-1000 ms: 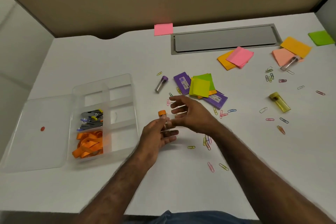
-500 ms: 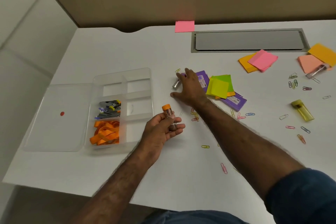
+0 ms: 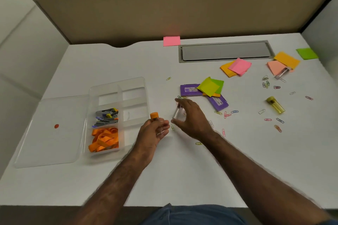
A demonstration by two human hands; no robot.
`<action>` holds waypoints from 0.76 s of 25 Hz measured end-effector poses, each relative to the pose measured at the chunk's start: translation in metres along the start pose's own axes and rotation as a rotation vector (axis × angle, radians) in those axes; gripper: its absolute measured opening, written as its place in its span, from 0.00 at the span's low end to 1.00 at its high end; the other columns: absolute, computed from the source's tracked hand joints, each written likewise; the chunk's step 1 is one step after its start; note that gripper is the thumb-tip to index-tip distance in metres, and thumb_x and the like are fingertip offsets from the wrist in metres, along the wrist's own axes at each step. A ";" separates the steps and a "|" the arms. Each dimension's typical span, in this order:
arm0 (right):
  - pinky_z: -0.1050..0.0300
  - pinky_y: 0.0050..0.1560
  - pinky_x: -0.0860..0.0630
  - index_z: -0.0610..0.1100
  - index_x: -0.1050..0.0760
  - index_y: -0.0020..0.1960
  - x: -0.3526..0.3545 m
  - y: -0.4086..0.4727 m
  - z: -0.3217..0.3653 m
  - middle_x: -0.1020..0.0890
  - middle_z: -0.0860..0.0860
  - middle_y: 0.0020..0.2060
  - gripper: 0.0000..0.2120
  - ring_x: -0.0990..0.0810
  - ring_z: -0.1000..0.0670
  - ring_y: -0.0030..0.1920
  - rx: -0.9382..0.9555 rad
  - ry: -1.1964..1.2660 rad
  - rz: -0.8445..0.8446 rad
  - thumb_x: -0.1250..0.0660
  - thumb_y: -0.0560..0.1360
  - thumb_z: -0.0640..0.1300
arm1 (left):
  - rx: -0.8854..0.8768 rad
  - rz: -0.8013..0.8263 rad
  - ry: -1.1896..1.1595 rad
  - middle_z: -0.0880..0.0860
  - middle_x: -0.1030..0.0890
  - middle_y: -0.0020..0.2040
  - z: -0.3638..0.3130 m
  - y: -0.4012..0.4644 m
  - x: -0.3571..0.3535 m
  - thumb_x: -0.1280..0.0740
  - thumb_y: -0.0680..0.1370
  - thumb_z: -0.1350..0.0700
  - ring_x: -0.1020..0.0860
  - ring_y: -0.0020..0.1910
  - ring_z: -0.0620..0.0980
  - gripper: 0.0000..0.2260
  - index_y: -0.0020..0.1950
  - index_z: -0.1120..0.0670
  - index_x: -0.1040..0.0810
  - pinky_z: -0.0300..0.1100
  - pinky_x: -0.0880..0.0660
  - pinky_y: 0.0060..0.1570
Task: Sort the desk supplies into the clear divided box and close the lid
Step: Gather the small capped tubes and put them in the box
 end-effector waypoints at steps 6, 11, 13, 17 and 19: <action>0.57 0.68 0.29 0.61 0.39 0.77 0.035 -0.079 0.013 0.27 0.58 0.72 0.42 0.28 0.56 0.69 0.028 0.056 0.006 0.23 0.70 0.64 | -0.011 0.092 0.217 0.59 0.16 0.57 0.014 -0.018 -0.027 0.30 0.81 0.57 0.15 0.56 0.57 0.07 0.57 0.57 0.21 0.54 0.20 0.62; 0.61 0.68 0.30 0.62 0.42 0.78 0.053 -0.123 0.008 0.29 0.61 0.73 0.43 0.29 0.59 0.69 0.011 0.074 -0.020 0.22 0.70 0.61 | -0.009 0.248 0.311 0.56 0.15 0.60 0.031 -0.041 -0.053 0.32 0.82 0.53 0.14 0.55 0.57 0.16 0.70 0.53 0.25 0.58 0.20 0.62; 0.65 0.67 0.33 0.63 0.43 0.79 0.059 -0.140 0.004 0.29 0.61 0.73 0.44 0.30 0.60 0.70 0.002 0.070 -0.025 0.22 0.71 0.58 | 0.001 0.356 0.347 0.54 0.14 0.59 0.039 -0.050 -0.062 0.32 0.82 0.52 0.13 0.52 0.54 0.17 0.70 0.52 0.24 0.57 0.19 0.61; 0.64 0.69 0.36 0.64 0.44 0.79 0.072 -0.167 -0.006 0.31 0.61 0.75 0.44 0.31 0.57 0.72 -0.032 0.073 -0.051 0.22 0.72 0.54 | 0.007 0.498 0.361 0.53 0.13 0.57 0.057 -0.058 -0.075 0.28 0.80 0.53 0.13 0.52 0.54 0.18 0.69 0.53 0.23 0.50 0.17 0.56; 0.62 0.70 0.35 0.65 0.45 0.79 0.077 -0.179 -0.011 0.33 0.61 0.76 0.44 0.31 0.56 0.74 -0.045 0.094 -0.038 0.23 0.72 0.53 | 0.051 0.527 0.352 0.53 0.13 0.56 0.066 -0.060 -0.081 0.27 0.79 0.54 0.13 0.52 0.56 0.20 0.70 0.54 0.24 0.49 0.16 0.54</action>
Point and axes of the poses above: each hand's wrist, its own y-axis towards the middle knuckle, its own x-axis out of the back of the hand, z = x × y, the point moved 1 cm from there along y, towards the middle knuckle
